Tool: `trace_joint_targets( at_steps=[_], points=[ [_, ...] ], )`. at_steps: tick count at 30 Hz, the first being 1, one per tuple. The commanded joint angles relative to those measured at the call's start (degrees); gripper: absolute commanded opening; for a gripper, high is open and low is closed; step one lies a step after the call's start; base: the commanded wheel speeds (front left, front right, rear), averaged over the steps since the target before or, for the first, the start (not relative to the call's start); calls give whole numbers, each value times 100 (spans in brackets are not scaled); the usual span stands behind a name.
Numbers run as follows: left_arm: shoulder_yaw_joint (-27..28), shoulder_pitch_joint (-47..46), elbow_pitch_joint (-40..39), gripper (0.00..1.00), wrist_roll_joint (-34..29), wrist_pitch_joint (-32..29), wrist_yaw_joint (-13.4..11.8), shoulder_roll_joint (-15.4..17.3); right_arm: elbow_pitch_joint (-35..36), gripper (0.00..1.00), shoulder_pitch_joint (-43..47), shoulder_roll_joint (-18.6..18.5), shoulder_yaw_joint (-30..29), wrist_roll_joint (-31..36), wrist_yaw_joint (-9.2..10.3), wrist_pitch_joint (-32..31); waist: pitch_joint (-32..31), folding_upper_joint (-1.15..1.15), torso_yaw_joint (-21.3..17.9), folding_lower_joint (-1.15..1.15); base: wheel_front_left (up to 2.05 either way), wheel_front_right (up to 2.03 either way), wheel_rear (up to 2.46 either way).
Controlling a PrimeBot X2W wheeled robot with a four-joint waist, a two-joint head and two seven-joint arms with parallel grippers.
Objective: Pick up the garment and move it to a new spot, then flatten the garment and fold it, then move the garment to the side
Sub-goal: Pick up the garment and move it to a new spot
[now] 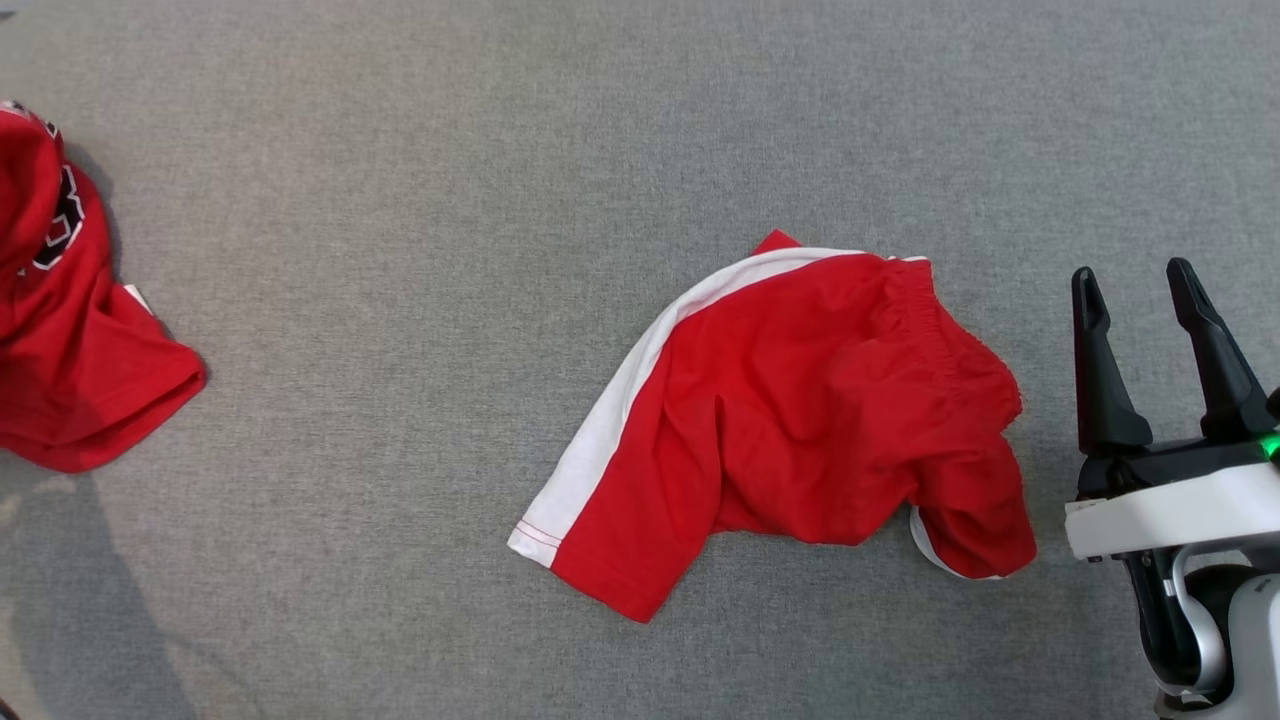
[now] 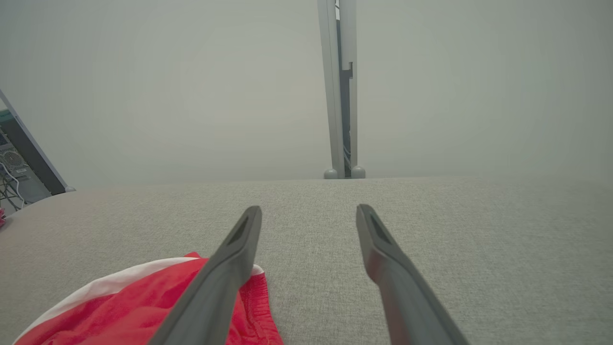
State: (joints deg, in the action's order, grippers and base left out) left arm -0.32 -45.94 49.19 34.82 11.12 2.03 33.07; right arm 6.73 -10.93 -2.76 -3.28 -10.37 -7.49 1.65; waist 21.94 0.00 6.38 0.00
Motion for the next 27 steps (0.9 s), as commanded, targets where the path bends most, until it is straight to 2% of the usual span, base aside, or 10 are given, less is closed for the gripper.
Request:
trace_joint_targets(
  at_steps=[1,5,9,10,11,14,17,21,25,27],
  points=[
    [54,64,129,0,86,47,47,-62,55,100,-65,-26,-12,28,-1,-31,87,0,-39,0,0,0,0],
    [218,357,857,0,423,188,191,-528,109,100,-151,-26,4,70,-1,-82,158,0,-75,0,0,0,0],
    [396,497,1321,0,708,291,357,-801,115,100,-157,-26,-43,86,-1,-92,137,0,-46,0,0,0,0],
    [406,526,1384,35,717,317,383,-822,117,100,-161,-25,-49,88,-1,-106,120,0,-44,0,0,0,0],
    [402,551,1418,100,706,336,404,-825,125,100,-173,-25,-46,96,-1,-98,91,0,-46,0,0,0,0],
    [456,669,1348,100,656,384,454,-774,89,100,-156,-26,-45,80,-1,-47,-52,0,-73,0,0,0,0],
    [602,869,871,100,442,398,458,-666,15,100,-50,-24,-85,41,-1,-1,-253,0,-61,0,0,0,0],
    [913,1411,13,100,120,391,293,-791,-117,100,76,-25,-74,22,-1,60,-595,0,-89,0,0,0,0],
    [1158,2048,-1124,100,-220,391,85,-1063,-194,100,229,-25,-110,16,-1,92,-929,0,-118,0,0,0,0],
    [1153,2240,-1394,100,-321,391,17,-1132,-203,100,259,-25,-110,24,-1,81,-998,0,-134,0,0,0,0]
  ],
)
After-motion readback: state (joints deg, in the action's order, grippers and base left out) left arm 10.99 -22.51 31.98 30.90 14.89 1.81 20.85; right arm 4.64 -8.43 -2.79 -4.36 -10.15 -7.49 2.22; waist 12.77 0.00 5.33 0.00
